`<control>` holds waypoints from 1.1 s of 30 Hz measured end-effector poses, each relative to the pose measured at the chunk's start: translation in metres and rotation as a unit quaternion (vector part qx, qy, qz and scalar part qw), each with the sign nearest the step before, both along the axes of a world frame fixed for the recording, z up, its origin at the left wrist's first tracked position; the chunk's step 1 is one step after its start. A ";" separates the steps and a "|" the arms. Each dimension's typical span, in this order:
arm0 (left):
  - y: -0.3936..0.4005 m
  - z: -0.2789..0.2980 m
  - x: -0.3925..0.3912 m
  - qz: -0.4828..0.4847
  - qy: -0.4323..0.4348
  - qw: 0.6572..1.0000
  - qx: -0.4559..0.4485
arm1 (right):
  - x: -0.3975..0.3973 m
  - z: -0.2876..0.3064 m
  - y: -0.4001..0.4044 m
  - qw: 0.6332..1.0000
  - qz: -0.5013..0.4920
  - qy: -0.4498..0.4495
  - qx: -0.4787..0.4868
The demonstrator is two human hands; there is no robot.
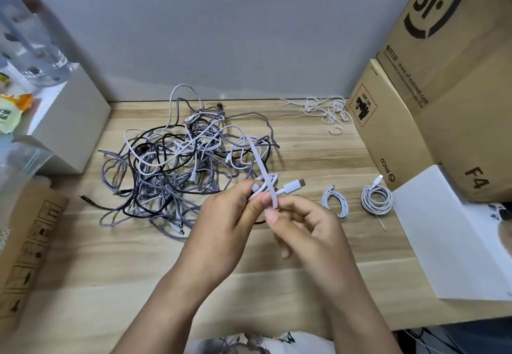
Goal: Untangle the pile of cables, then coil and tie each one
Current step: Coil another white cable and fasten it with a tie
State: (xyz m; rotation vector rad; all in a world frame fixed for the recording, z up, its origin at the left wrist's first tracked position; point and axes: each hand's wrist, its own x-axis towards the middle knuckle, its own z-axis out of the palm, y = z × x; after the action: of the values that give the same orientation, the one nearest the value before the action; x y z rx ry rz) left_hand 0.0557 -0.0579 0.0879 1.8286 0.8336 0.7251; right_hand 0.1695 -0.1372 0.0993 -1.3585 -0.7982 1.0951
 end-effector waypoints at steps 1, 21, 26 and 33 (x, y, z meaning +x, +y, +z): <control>0.000 0.000 0.000 -0.005 0.003 1.000 0.001 | 0.000 0.000 -0.001 0.996 -0.016 -0.082 0.010; 0.004 -0.009 0.002 -0.033 -0.027 0.993 -0.114 | -0.008 0.023 -0.007 0.986 -0.020 0.065 0.150; 0.001 -0.009 0.006 -0.018 -0.027 0.994 -0.107 | -0.009 0.030 -0.004 0.985 -0.030 0.112 0.129; 0.003 -0.003 0.006 -0.018 -0.068 0.991 -0.117 | -0.011 0.031 -0.006 0.991 -0.079 0.089 0.059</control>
State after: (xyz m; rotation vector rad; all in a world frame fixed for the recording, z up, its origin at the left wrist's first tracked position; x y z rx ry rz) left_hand 0.0621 -0.0553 0.0851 1.5640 0.7607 0.6895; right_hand 0.1582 -0.1428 0.1300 -1.1862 -0.6043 1.0118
